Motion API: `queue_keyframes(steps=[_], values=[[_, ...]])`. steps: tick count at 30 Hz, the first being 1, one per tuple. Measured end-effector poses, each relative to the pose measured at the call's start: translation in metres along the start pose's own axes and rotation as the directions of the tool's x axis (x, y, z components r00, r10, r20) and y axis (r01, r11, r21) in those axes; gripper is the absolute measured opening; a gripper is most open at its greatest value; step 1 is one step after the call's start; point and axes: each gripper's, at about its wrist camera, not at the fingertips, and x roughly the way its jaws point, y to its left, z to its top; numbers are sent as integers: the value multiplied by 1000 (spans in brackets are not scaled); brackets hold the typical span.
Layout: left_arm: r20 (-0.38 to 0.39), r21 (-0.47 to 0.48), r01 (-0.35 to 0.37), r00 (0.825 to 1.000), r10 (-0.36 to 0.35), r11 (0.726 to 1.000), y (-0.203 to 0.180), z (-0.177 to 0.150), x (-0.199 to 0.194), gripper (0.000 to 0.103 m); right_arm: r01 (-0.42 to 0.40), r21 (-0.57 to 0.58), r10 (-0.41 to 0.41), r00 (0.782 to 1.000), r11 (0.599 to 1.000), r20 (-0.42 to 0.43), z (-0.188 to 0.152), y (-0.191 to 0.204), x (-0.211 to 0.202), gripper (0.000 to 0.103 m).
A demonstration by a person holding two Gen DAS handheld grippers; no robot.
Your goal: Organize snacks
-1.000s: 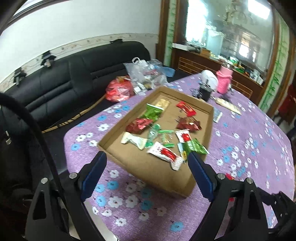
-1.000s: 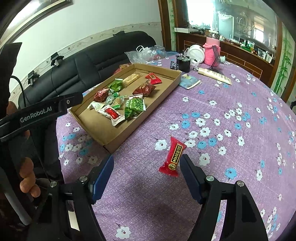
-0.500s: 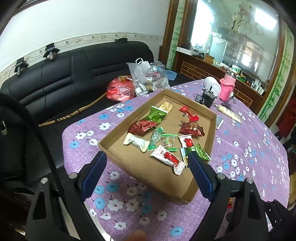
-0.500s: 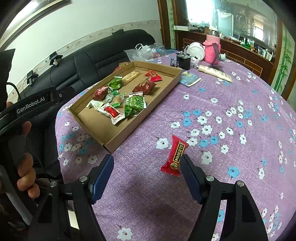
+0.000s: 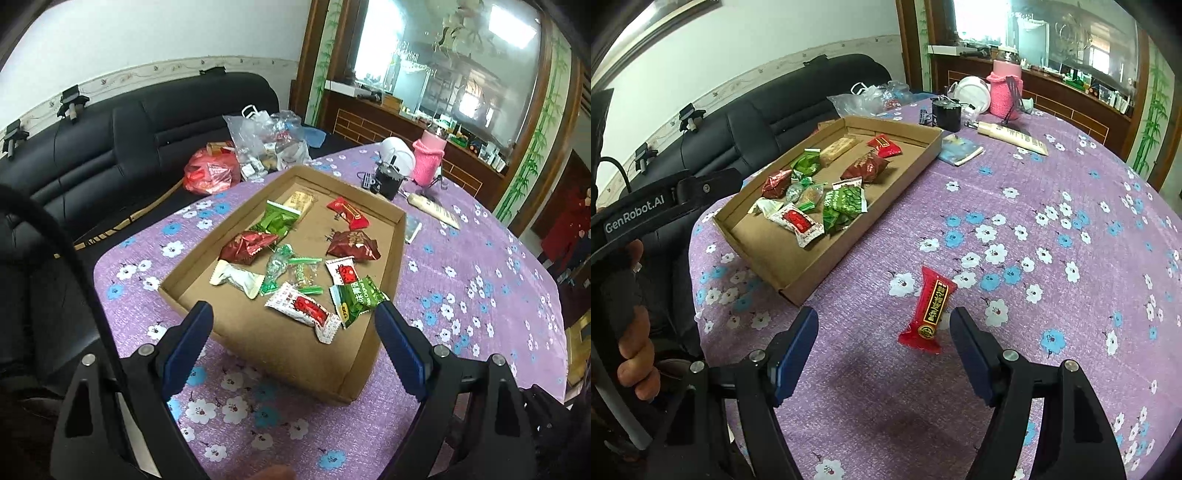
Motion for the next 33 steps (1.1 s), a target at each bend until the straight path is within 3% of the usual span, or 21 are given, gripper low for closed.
queue_keyframes(steps=[15,33], values=[[-52,55,5,999,-2,998,-7,4,11,89,4,1,-4,1000,1000,-16,0,1,5,77],[-34,98,-30,999,34,995,-18,4,12,89,22,-15,-22,1000,1000,-9,4,7,10,79]])
